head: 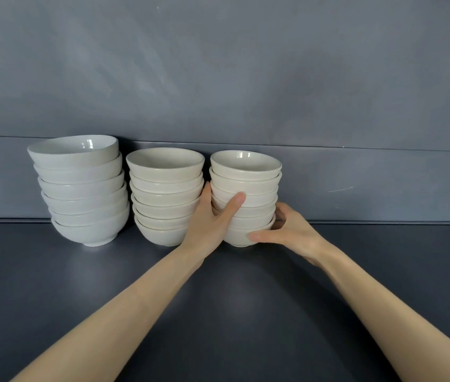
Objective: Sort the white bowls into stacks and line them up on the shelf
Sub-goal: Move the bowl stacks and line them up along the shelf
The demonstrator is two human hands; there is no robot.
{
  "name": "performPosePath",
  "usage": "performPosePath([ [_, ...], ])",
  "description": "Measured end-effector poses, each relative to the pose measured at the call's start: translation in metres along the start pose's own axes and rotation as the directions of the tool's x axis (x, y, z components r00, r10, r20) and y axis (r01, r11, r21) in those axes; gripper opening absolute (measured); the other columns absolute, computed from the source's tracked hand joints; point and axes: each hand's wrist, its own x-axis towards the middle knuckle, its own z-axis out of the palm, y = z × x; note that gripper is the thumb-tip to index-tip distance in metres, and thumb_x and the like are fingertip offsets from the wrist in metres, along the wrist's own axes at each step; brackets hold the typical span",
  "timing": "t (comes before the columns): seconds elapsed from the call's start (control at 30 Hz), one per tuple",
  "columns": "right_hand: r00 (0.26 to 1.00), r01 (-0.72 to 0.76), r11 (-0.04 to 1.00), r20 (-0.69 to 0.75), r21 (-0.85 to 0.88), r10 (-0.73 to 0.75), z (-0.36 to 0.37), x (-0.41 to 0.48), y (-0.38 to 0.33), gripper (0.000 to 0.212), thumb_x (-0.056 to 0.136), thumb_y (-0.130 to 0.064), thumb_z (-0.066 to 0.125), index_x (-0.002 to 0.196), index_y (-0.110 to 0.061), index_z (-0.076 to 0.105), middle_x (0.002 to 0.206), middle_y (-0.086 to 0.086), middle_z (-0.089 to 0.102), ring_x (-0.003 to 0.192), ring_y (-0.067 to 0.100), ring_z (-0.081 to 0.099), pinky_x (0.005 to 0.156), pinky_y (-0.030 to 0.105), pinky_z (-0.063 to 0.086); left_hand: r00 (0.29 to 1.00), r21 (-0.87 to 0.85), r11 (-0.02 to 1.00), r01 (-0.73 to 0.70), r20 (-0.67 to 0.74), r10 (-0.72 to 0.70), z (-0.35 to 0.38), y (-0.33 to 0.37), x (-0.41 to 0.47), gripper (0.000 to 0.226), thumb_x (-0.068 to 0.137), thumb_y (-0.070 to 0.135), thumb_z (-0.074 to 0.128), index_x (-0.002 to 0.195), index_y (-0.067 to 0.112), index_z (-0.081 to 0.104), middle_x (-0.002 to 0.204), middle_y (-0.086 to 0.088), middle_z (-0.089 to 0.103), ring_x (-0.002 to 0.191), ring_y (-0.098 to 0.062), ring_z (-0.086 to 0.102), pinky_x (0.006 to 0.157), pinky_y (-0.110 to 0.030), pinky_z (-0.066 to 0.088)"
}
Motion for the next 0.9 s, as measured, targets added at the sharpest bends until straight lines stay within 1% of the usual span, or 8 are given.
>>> performPosePath([
  [0.07,1.0,-0.004,1.0,0.004,0.027,0.003,-0.0015,0.0,0.0014,0.074,0.069,-0.016,0.084,0.132,-0.021,0.045,0.12,-0.012,0.06,0.108,0.005,0.06,0.08,0.017,0.052,1.0,-0.006,1.0,0.005,0.005,-0.005,-0.0005,-0.0006,0.0012,0.057,0.088,0.045,0.061,0.14,0.034,0.04,0.128,0.025,0.055,0.114,0.014,0.05,0.089,-0.009,0.04],
  [0.17,1.0,-0.002,0.999,-0.005,0.049,0.002,-0.0019,0.0007,0.0041,0.073,0.07,-0.015,0.084,0.132,-0.02,0.047,0.122,-0.01,0.061,0.11,0.009,0.061,0.085,0.019,0.051,1.0,-0.014,1.0,0.002,0.023,-0.002,-0.0005,-0.0016,0.0024,0.063,0.088,0.046,0.06,0.144,0.033,0.034,0.136,0.021,0.051,0.123,0.006,0.047,0.099,-0.017,0.038],
  [0.23,1.0,0.001,0.999,-0.012,0.052,-0.001,-0.0009,0.0008,0.0038,0.072,0.07,-0.015,0.084,0.131,-0.02,0.047,0.119,-0.012,0.061,0.109,0.008,0.06,0.082,0.017,0.05,0.999,-0.019,1.0,0.0,0.036,0.001,-0.0006,-0.0022,0.0028,0.066,0.088,0.047,0.059,0.146,0.033,0.03,0.14,0.02,0.048,0.127,0.003,0.045,0.104,-0.021,0.037],
  [0.33,1.0,0.005,0.999,-0.016,0.054,-0.004,0.0004,0.0003,0.0028,0.069,0.07,-0.014,0.084,0.129,-0.022,0.047,0.114,-0.016,0.059,0.109,0.008,0.06,0.079,0.015,0.05,0.999,-0.03,1.0,-0.001,0.046,0.002,-0.0007,-0.0026,0.0022,0.066,0.089,0.046,0.058,0.147,0.033,0.028,0.141,0.02,0.046,0.128,0.003,0.043,0.105,-0.021,0.036],
  [0.4,1.0,0.003,0.998,-0.017,0.057,-0.002,0.0007,0.0001,0.0038,0.07,0.07,-0.014,0.084,0.129,-0.021,0.047,0.116,-0.015,0.06,0.111,0.01,0.06,0.083,0.016,0.049,0.999,-0.028,1.0,-0.002,0.041,0.003,-0.0005,-0.0031,0.0019,0.067,0.09,0.047,0.057,0.147,0.033,0.027,0.142,0.021,0.046,0.129,0.004,0.043,0.104,-0.02,0.035],
  [0.5,1.0,0.001,0.999,-0.021,0.049,0.0,0.0007,0.0006,0.0052,0.073,0.069,-0.015,0.084,0.132,-0.02,0.047,0.121,-0.011,0.06,0.113,0.012,0.059,0.094,0.025,0.048,0.999,-0.028,1.0,-0.004,0.04,0.005,0.0,-0.0031,0.0017,0.067,0.09,0.047,0.057,0.148,0.034,0.026,0.142,0.022,0.044,0.129,0.005,0.041,0.101,-0.016,0.034],
  [0.7,1.0,-0.003,1.0,-0.02,0.031,0.003,0.0001,0.0015,0.0055,0.073,0.069,-0.017,0.084,0.132,-0.021,0.047,0.122,-0.01,0.059,0.115,0.013,0.058,0.098,0.028,0.047,0.999,-0.021,1.0,0.005,0.044,-0.004,-0.0011,-0.0007,0.0015,0.067,0.088,0.048,0.057,0.147,0.035,0.028,0.139,0.025,0.046,0.123,0.013,0.043,0.089,-0.001,0.036],
  [0.9,1.0,-0.009,1.0,-0.006,0.006,0.009,-0.0009,0.0027,0.0064,0.079,0.069,-0.021,0.085,0.136,-0.02,0.044,0.128,-0.007,0.058,0.118,0.016,0.056,0.104,0.035,0.046,1.0,-0.013,1.0,0.028,0.013,-0.028,0.0001,0.0031,-0.0011,0.057,0.088,0.045,0.059,0.14,0.035,0.038,0.128,0.027,0.054,0.113,0.018,0.049,0.085,-0.004,0.04],
])
